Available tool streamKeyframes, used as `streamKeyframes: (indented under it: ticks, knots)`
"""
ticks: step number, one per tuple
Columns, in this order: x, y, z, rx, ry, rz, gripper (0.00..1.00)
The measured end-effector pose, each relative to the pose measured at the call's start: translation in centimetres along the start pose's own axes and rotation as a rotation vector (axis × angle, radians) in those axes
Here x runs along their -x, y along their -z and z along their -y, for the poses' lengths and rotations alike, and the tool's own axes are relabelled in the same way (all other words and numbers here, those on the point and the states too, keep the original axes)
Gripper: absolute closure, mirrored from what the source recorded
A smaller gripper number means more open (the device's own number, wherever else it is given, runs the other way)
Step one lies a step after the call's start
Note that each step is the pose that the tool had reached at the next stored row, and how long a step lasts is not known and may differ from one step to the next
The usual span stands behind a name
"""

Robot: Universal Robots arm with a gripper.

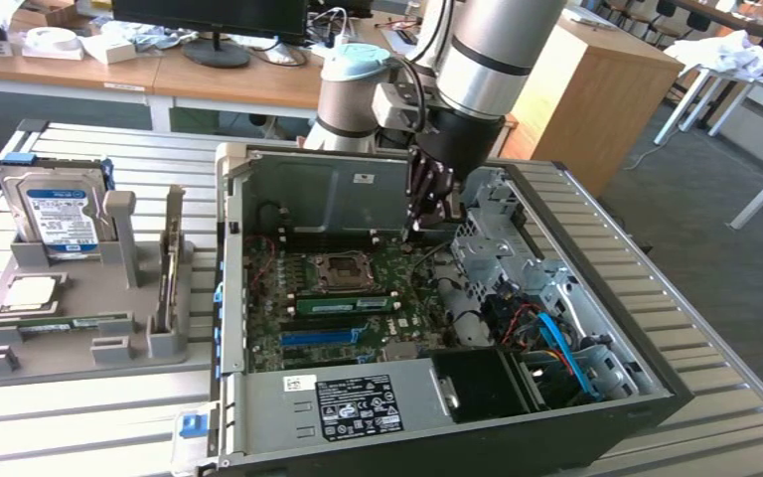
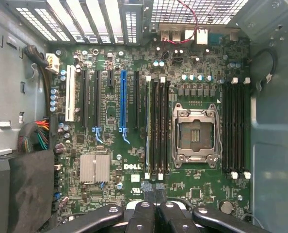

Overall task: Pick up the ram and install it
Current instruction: 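Press down the ram until it locks into place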

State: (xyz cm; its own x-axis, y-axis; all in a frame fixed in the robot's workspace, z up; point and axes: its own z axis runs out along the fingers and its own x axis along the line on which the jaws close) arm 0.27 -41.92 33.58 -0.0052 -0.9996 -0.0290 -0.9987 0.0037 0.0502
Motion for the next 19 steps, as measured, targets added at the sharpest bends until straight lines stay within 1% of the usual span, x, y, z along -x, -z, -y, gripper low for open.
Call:
streamKeyframes:
  ticks: [7, 19]
  knots:
    - [0.0, -0.14, 0.01, -0.0004, 0.000, 0.0000, 0.90]
    - [0.0, -1.67, 0.09, -0.0004, 0.000, 0.0000, 0.90]
